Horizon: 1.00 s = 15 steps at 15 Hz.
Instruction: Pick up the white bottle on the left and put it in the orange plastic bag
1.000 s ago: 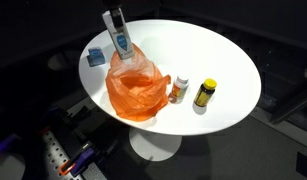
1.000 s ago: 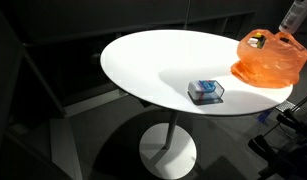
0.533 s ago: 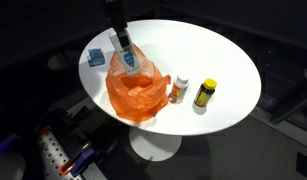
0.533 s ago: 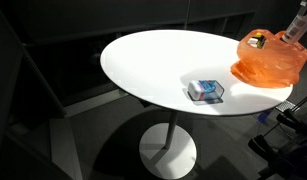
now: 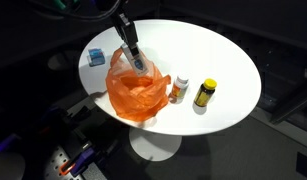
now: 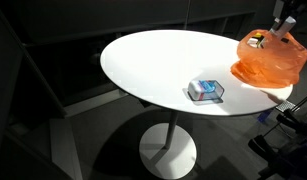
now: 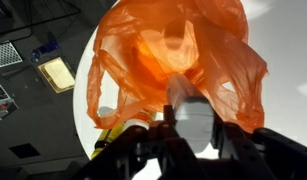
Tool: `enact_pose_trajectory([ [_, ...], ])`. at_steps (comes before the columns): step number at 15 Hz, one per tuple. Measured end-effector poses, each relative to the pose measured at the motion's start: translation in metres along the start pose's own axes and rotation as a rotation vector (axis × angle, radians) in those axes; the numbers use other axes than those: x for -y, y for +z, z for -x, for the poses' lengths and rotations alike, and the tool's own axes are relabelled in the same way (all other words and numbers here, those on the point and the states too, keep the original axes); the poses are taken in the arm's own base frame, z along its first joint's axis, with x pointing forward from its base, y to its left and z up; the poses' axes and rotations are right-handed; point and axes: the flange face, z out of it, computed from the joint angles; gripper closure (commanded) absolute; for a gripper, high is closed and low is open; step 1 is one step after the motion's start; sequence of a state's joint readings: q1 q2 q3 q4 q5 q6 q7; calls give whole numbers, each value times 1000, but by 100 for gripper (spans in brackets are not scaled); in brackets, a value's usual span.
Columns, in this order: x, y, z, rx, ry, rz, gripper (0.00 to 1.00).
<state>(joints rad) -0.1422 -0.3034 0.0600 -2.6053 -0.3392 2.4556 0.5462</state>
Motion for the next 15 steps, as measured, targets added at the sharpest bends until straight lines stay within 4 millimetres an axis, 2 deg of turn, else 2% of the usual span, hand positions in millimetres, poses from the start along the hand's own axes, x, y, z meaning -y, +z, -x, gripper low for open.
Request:
enact_pose_trajectory([
  [6, 24, 30, 3, -25, -10, -108, 91],
  [15, 62, 28, 15, -11, 3, -285, 91],
])
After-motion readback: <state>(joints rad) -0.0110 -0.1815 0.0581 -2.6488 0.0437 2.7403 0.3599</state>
